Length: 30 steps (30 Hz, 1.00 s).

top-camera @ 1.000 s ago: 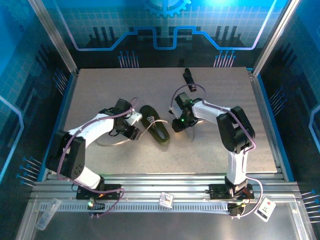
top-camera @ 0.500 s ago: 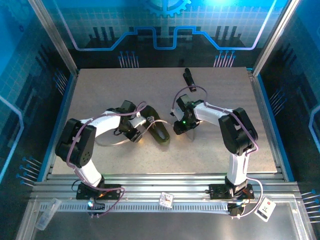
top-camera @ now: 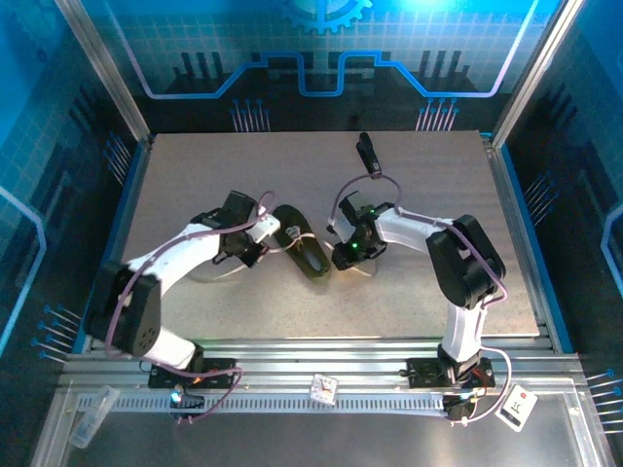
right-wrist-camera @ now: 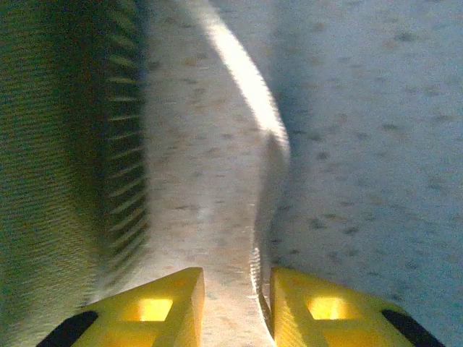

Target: Tie the shoes

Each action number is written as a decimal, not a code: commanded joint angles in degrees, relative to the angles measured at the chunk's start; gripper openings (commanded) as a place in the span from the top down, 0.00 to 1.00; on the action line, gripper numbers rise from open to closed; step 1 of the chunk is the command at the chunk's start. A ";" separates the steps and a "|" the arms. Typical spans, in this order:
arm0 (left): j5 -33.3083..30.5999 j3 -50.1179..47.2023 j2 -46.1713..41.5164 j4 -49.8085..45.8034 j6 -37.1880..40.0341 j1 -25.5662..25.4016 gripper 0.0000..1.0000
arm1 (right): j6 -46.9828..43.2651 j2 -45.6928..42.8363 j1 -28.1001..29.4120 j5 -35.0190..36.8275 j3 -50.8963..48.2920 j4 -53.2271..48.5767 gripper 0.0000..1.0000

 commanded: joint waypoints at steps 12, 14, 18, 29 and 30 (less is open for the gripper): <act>16.23 -5.72 -14.84 18.56 -15.03 -1.47 1.00 | 13.10 -12.48 3.77 -12.71 -14.08 16.91 0.71; 17.29 -7.02 -15.30 23.75 -17.64 -1.83 1.00 | 13.81 -11.76 4.19 -14.09 -14.05 17.34 0.71; 19.11 -8.43 -14.31 30.39 -20.92 -1.84 1.00 | 14.64 -12.81 4.60 -13.71 -14.31 17.36 0.70; 21.88 -8.18 -10.85 34.03 -23.41 -1.76 1.00 | 9.12 -24.57 2.94 -4.75 -15.19 18.24 0.54; 21.98 -8.05 -10.47 33.73 -23.41 -1.75 1.00 | 8.45 -25.17 3.37 -4.43 -15.85 21.12 0.53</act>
